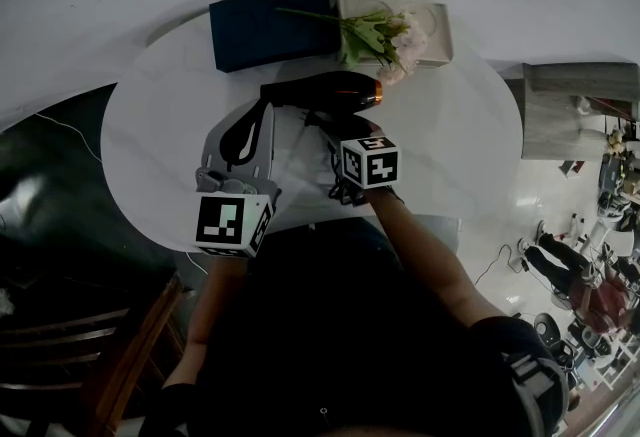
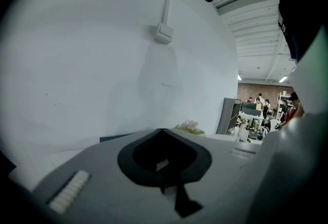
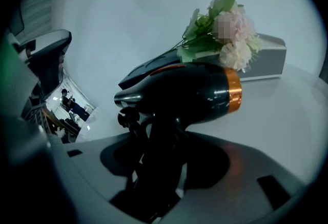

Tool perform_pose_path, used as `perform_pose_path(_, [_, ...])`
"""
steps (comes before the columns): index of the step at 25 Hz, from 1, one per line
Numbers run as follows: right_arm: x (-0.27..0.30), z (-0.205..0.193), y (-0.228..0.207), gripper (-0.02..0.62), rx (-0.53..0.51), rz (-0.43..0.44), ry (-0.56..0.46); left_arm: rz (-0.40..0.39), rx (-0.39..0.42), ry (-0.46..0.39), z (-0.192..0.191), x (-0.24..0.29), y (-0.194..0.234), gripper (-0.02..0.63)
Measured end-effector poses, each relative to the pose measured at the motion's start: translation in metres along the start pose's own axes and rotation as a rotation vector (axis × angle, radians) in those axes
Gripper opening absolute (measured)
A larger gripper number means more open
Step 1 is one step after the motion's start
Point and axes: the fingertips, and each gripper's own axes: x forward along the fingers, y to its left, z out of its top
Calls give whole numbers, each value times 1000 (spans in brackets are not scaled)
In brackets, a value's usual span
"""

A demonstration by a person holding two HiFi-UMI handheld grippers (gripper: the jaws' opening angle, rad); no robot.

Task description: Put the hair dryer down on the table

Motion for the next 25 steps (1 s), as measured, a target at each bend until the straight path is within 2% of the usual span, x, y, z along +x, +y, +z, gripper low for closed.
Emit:
perform_pose_path(4, [2, -2, 1, 247, -10, -3, 15, -1, 3, -2, 0, -3, -1, 12])
perform_pose_path(8, [6, -6, 4, 249, 24, 35, 60, -13, 13, -14, 2, -5, -4, 12])
perform_pose_path(11, [2, -7, 7, 298, 51, 42, 73, -23, 19, -23, 4, -9, -9, 12])
perform_pose_path(13, [-5, -6, 8, 308, 57, 26, 61, -22, 18, -28, 6, -13, -11, 12])
perform_pose_path(18, [-33, 8, 9, 319, 72, -30, -28, -30, 23, -48, 8, -23, -18, 12])
perform_pose_path(23, [-75, 40, 19, 317, 16, -76, -170, -40, 31, -83, 15, -36, -32, 12])
perform_pose_path(24, [-87, 50, 23, 309, -4, -86, -210, -40, 34, -92, 18, -38, -35, 12])
perform_pose_path(25, [-99, 60, 26, 251, -26, -100, -253, -38, 37, -101, 21, -41, -37, 12])
